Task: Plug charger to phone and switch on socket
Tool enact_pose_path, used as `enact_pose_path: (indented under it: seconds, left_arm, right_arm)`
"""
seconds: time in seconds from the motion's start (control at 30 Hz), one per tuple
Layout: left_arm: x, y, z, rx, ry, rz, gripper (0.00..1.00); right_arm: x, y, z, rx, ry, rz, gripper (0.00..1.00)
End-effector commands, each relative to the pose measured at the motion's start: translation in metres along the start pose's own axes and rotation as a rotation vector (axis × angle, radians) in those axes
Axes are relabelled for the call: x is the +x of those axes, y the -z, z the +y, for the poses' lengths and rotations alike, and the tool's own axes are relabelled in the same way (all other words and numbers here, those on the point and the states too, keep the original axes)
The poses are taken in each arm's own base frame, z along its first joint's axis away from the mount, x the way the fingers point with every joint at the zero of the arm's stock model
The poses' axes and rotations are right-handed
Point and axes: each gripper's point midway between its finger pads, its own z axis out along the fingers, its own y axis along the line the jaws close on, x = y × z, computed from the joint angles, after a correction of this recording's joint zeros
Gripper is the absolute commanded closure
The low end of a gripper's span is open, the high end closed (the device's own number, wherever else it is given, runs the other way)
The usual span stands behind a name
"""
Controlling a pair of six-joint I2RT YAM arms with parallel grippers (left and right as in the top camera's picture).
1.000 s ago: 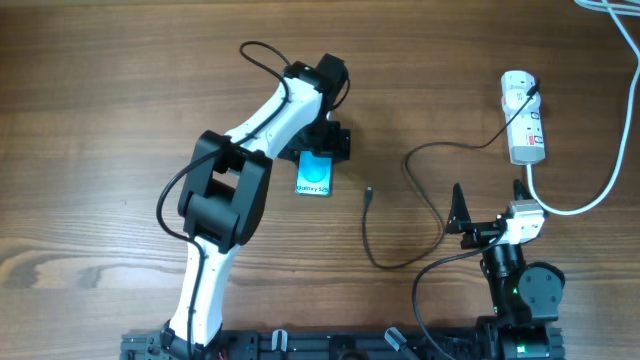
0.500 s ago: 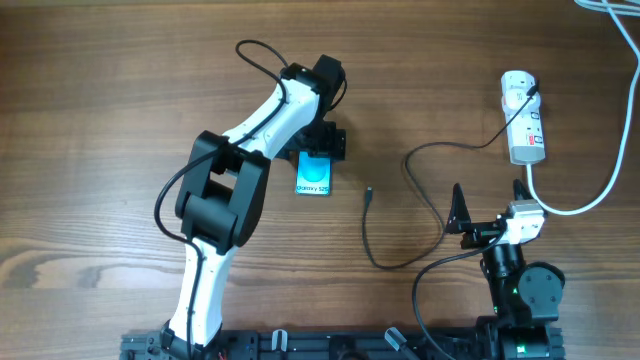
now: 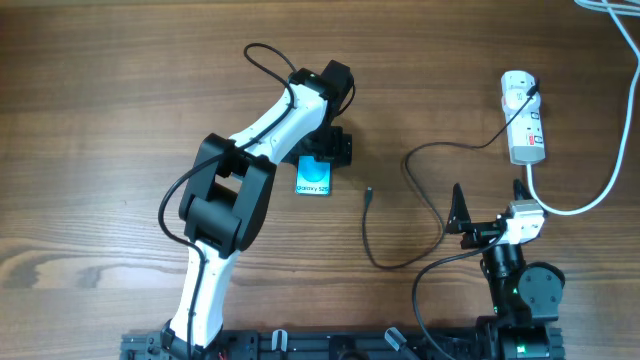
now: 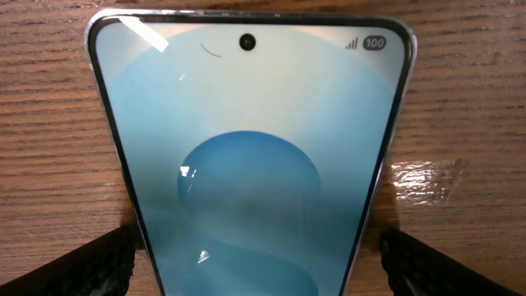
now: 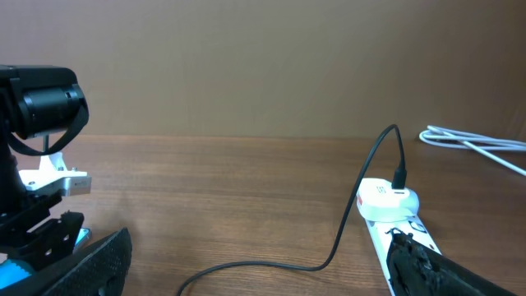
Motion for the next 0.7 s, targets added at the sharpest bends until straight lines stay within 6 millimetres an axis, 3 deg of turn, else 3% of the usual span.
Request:
enact_pose_path:
  seconds: [0.0, 0.1, 0.17, 0.27, 0.47, 0.5, 0.53, 0.67]
  left_arm:
    - [0.026, -0.0363, -0.01, 0.045, 0.016, 0.131, 0.0]
    - [0.0252, -0.0362, -0.0088, 0.046, 0.019, 0.13, 0.01]
    - [0.0252, -0.0362, -0.0088, 0.046, 0.019, 0.13, 0.11]
    - [0.0252, -0.0362, -0.0088, 0.046, 0.019, 0.13, 0.18]
    - [0.0254, -0.0362, -0.0088, 0.046, 0.02, 0.131, 0.18]
    - [0.0254, -0.0362, -0.0088, 0.046, 0.02, 0.131, 0.26]
    - [0.0254, -0.0361, -0.0089, 0.046, 0.02, 0.131, 0.27]
    - [0.0266, -0.0354, -0.0083, 0.044, 0.021, 0.135, 0.24]
  right_arm:
    - [-0.0014, 0.0003, -0.0015, 0.008, 0.012, -0.007, 0.0]
    - [-0.0014, 0.0003, -0.0015, 0.008, 0.012, -0.007, 0.0]
    - [-0.0014, 0.0003, -0.0015, 0.008, 0.012, -0.007, 0.0]
    - [-0.0014, 0.0003, -0.0015, 0.008, 0.012, -0.007, 0.0]
    - [-0.0014, 0.0003, -0.0016, 0.008, 0.012, -0.007, 0.0]
    - [-0.0014, 0.0003, -0.0015, 0.008, 0.012, -0.007, 0.0]
    - [-0.0014, 0.0003, -0.0015, 0.008, 0.012, -0.007, 0.0]
    - [-0.0014, 0.0003, -0.0015, 0.008, 0.012, -0.007, 0.0]
